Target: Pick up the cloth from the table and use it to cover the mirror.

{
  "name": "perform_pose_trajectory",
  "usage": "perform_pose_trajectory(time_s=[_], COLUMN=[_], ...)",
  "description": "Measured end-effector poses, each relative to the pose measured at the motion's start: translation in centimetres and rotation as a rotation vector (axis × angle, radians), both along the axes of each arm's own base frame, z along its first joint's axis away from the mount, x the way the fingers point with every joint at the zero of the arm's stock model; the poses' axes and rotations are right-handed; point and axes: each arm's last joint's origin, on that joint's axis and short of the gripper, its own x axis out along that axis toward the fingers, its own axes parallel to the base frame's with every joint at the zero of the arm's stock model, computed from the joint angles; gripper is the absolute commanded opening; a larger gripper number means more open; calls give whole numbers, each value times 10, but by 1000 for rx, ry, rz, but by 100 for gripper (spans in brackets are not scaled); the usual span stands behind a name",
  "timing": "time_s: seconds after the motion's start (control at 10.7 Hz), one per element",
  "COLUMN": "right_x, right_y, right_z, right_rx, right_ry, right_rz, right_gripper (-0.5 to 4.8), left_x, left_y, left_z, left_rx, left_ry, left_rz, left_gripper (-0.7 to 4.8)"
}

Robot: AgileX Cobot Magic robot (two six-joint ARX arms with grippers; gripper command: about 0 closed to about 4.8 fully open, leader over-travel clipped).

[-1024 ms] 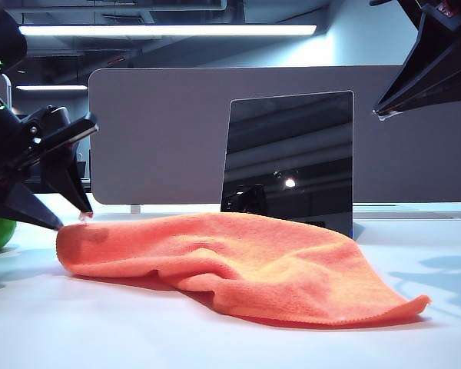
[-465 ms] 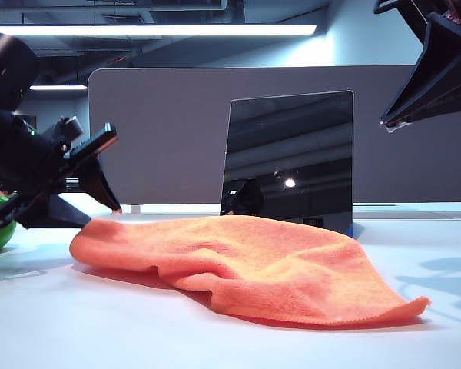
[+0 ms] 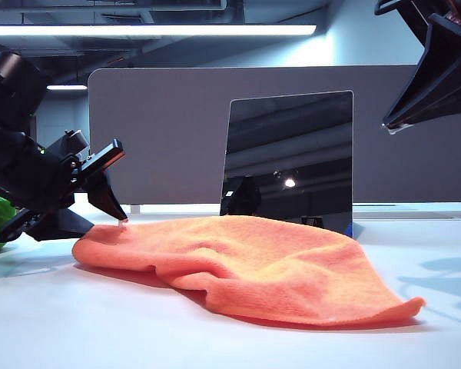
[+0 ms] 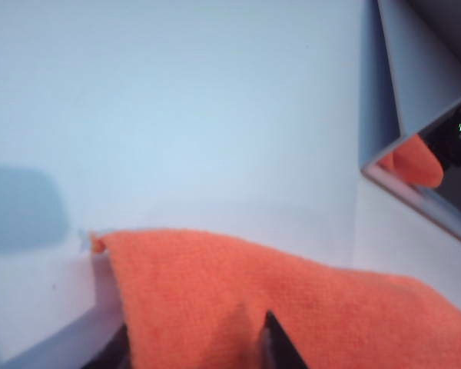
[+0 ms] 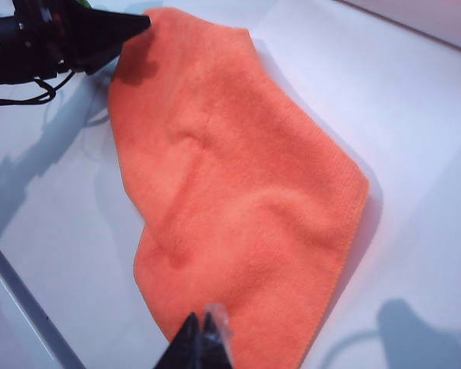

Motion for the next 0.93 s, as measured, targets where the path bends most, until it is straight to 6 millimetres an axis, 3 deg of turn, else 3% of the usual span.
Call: perform_pose_trajectory(time_s=[0.19,0.28,0.47,0.65,0.93], right_x=[-1,-1,-1,3,7], right_y=[0,0,-1,0,1], right_z=[-1,-2,-3,0,5], right_rx=[-4,-7,-22,-52,-43], right_ry=[14,22,24,-60,-147], right_rz=[1,2,-12,-2,4], right_gripper=[1,0,1,1,1], left_x=[9,17,19,13,4], left_y=[-2,-4,-4,-14,-13], left_z=[1,2,5,32,62], left_rx=[-3,-7,-23,-239,-276], left_ry=[-13,-20,-50,-161,-247], left_rz=[2,3,-4,-362,-445], left_gripper=[161,-5,-5,-5,-5])
